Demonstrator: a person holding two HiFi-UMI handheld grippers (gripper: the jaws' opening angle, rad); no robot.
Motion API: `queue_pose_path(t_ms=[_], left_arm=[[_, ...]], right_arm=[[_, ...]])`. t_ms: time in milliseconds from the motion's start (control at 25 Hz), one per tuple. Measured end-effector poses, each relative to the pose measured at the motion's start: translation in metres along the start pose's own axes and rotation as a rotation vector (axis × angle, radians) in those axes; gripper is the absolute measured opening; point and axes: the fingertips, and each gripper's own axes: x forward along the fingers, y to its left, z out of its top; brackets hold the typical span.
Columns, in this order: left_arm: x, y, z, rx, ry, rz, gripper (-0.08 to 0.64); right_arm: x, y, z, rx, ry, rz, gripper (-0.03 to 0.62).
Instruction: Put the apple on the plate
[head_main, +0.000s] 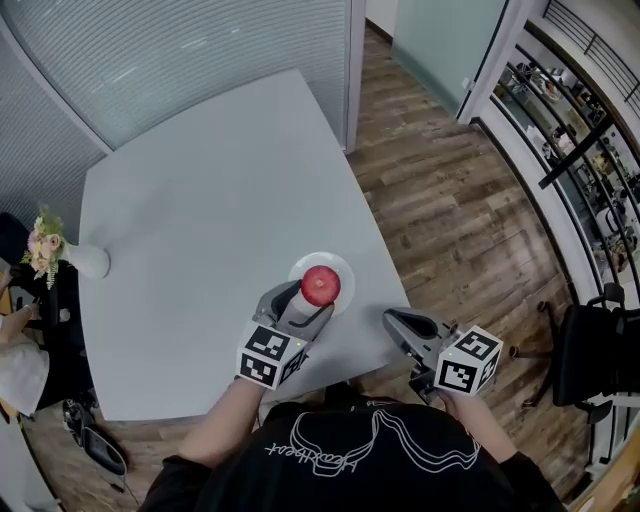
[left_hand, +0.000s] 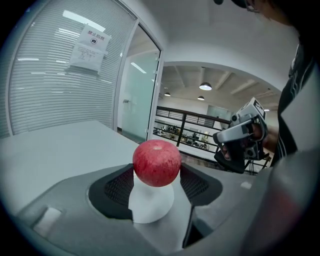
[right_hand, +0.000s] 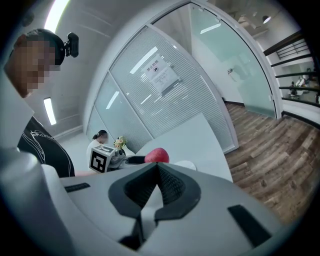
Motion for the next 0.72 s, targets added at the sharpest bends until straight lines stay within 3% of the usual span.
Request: queue_pose_path(t_ms=[720], left_arm=[[0.045, 0.023, -0.054, -0.003, 0.094, 0.074, 0.296]], right_arm=[[-0.019, -0.029, -0.015, 0.054, 0.011, -0.058, 0.009]])
